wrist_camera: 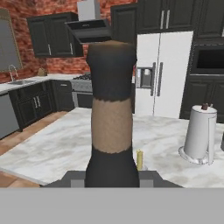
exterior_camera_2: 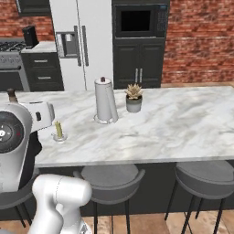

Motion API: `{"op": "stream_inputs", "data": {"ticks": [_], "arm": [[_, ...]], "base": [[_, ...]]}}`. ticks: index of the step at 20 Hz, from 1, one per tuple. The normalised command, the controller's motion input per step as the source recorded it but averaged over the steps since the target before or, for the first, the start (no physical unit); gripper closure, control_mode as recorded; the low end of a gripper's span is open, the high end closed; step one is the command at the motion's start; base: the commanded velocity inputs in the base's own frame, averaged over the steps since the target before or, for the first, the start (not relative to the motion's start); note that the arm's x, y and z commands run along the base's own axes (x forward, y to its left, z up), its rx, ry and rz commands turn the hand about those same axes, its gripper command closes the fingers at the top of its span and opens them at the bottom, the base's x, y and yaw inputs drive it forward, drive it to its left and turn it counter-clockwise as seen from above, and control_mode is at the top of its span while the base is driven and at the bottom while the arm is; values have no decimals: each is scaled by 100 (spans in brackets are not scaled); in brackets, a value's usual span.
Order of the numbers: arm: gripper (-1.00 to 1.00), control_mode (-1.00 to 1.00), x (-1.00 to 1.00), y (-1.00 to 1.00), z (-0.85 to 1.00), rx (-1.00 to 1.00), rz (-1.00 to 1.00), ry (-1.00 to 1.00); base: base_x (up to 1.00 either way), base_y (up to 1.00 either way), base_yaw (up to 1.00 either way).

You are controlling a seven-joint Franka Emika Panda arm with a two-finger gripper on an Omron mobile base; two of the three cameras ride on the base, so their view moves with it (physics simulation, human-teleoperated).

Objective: Get the candle and the liquor from the cabinet and move them to the dining counter.

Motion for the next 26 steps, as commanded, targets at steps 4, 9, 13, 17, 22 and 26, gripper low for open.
{"op": "stream_inputs", "data": {"ticks": [4,9,13,17,22,26], "arm": [[100,100,0,0,0,0,0,0],[100,-100,3,-5,-1,0,3,0],[100,-100,24,-19,-12,3,27,4],[100,-100,43,-28,-19,8,35,6],[100,-100,63,-18,-23,2,31,7],[100,-100,74,-11,-30,2,27,9]], "base": [[0,0,0],[0,-1,2],[0,0,0],[0,0,0],[0,0,0],[0,0,0]]}}
